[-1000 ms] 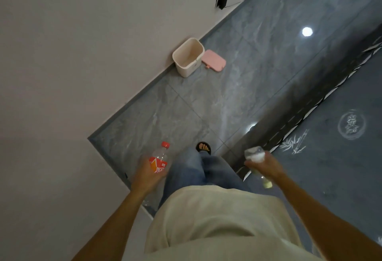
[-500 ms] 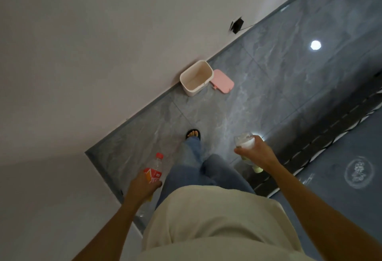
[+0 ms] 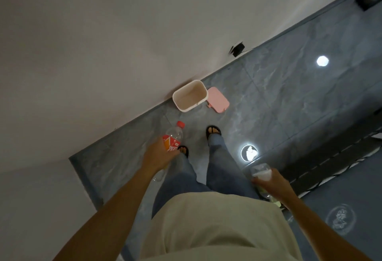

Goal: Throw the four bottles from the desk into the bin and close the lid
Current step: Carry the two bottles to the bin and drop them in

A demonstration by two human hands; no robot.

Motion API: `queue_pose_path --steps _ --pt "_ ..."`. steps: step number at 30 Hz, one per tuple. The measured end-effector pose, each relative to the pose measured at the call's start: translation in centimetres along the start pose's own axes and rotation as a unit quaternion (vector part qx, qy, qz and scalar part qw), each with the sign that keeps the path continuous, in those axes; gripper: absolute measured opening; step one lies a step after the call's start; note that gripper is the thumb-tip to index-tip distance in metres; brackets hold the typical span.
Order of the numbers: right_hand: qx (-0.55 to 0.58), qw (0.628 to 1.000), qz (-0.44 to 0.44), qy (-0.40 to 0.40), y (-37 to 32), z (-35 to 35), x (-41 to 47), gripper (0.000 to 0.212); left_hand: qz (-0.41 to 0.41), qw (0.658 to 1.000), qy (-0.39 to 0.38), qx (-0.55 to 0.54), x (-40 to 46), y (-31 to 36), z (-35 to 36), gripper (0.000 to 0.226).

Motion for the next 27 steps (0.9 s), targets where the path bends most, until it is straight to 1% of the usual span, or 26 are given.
queue_pose_path --steps 2,6,7,11,16,21,27 --pt "-0.029 1.000 -0.001 0.011 -1.4 -3.2 2.3 0.076 -0.025 0.999 0.009 -0.036 0.7 1.6 1.0 0.082" --pt "-0.041 0.997 -0.066 0.018 -6.9 -7.4 6.7 0.079 -0.060 0.997 0.020 -0.054 1.7 2.6 3.2 0.088" --pt "-0.049 0.995 -0.084 0.016 -8.6 -7.9 7.8 0.081 -0.073 0.995 0.023 -0.062 2.0 2.6 3.6 0.090" --pt "-0.142 0.977 -0.156 -0.015 -15.2 -7.6 11.9 0.089 -0.102 0.989 0.039 -0.096 3.7 2.8 4.5 0.089" --pt "-0.218 0.947 -0.232 -0.052 -23.2 -4.0 16.6 0.087 -0.102 0.984 0.061 -0.133 8.7 3.7 4.7 0.079" --pt "-0.275 0.903 -0.327 -0.039 -28.8 1.9 23.2 0.081 -0.086 0.981 0.074 -0.157 17.2 3.1 6.6 0.076" --pt "-0.320 0.837 -0.443 -0.012 -32.8 11.3 35.3 0.071 -0.050 0.979 0.096 -0.175 30.2 1.1 11.3 0.069"
Point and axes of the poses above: each hand's wrist, its own x-axis towards the middle knuckle, its own z-axis out of the palm, y = z × x, the point moved 5 cm from there along x, towards the middle knuckle, and after that the axes turned 6 degrees about x, right-handed, at the moved point
